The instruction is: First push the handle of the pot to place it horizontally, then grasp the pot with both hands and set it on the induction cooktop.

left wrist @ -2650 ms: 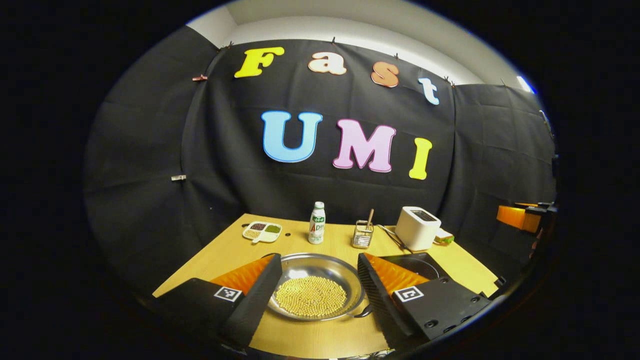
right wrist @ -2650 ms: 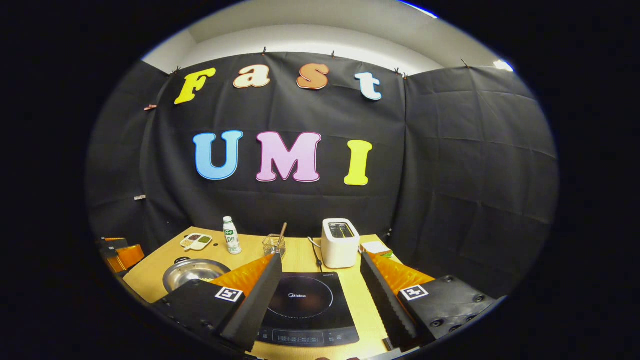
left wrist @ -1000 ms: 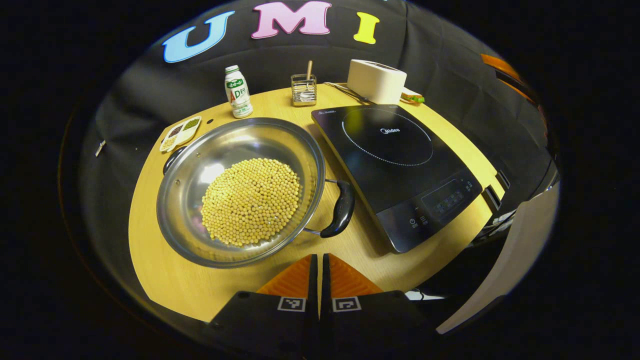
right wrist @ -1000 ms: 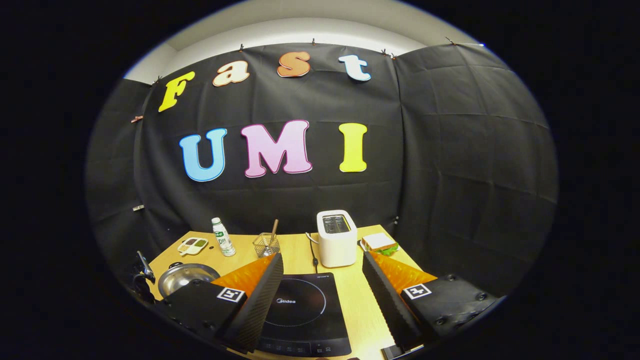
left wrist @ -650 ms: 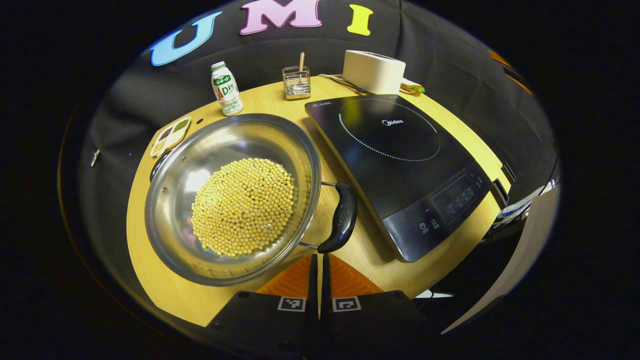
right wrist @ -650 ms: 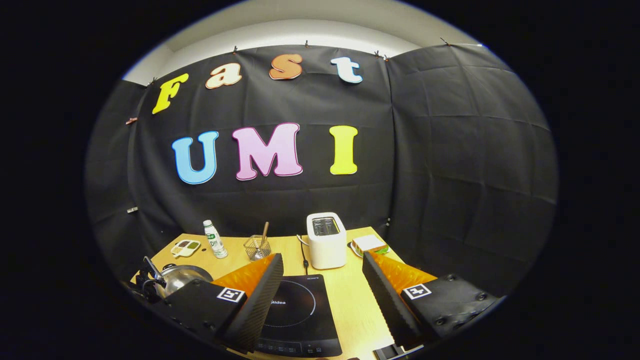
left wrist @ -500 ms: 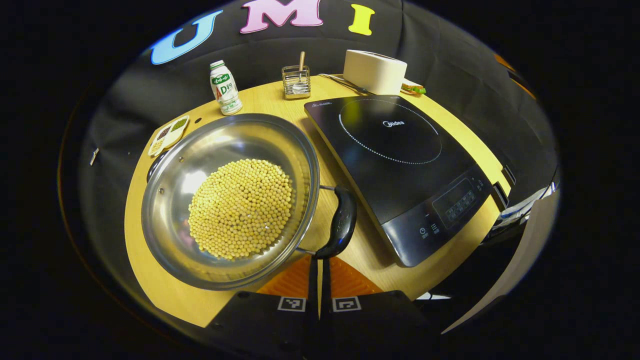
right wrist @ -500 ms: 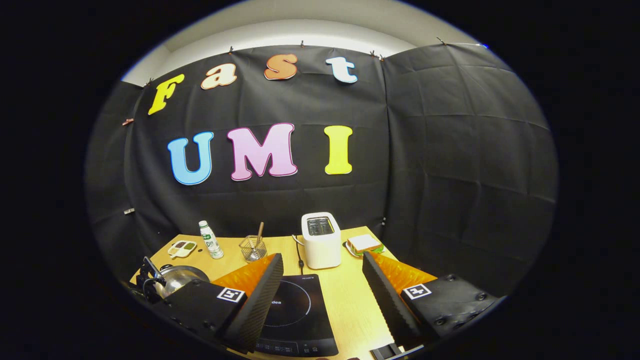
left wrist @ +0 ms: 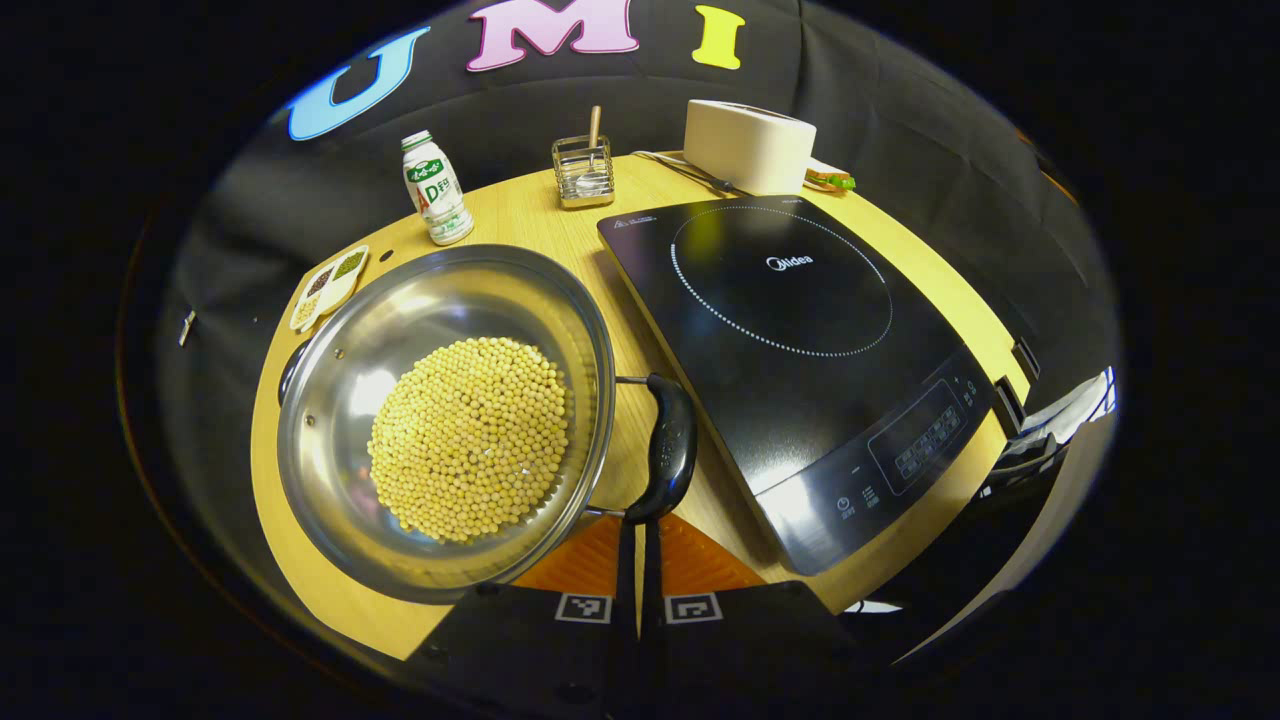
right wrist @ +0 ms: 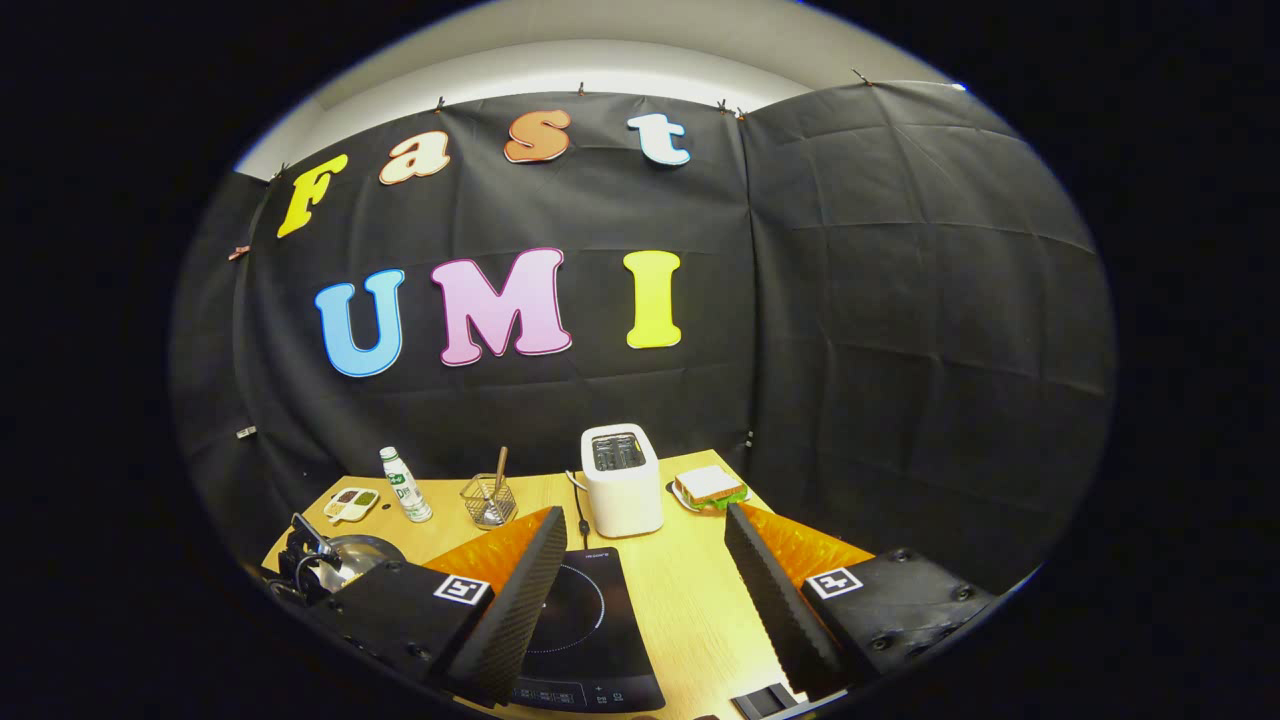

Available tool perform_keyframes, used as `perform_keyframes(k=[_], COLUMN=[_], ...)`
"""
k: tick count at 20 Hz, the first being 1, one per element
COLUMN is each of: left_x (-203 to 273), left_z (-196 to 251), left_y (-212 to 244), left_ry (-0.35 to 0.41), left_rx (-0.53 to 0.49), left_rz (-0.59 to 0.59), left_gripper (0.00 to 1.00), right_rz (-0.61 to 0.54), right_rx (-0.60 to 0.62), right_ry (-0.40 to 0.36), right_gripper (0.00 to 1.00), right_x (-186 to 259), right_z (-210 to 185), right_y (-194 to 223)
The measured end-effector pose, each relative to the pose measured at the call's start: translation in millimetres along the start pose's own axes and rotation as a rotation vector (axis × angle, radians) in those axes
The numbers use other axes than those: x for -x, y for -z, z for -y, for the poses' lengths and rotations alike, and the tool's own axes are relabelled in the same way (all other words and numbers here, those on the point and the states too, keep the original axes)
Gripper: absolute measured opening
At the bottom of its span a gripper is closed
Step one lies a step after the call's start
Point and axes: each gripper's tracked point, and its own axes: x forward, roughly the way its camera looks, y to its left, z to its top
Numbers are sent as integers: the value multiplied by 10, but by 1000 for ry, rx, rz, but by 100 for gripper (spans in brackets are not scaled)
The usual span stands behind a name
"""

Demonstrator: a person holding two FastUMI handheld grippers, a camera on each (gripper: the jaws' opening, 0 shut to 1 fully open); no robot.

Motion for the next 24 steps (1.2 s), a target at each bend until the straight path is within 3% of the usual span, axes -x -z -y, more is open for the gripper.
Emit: perform_keyframes(k=[24], left_x=[-436], left_z=[-40], left_y=[-865], left_ry=[-11], left_rx=[-33], left_rz=[62], left_gripper=[5], right_rz=[6], right_rx=[-2], right_ry=[83], right_gripper=[99], right_x=[51], right_z=[284], right_y=[-13])
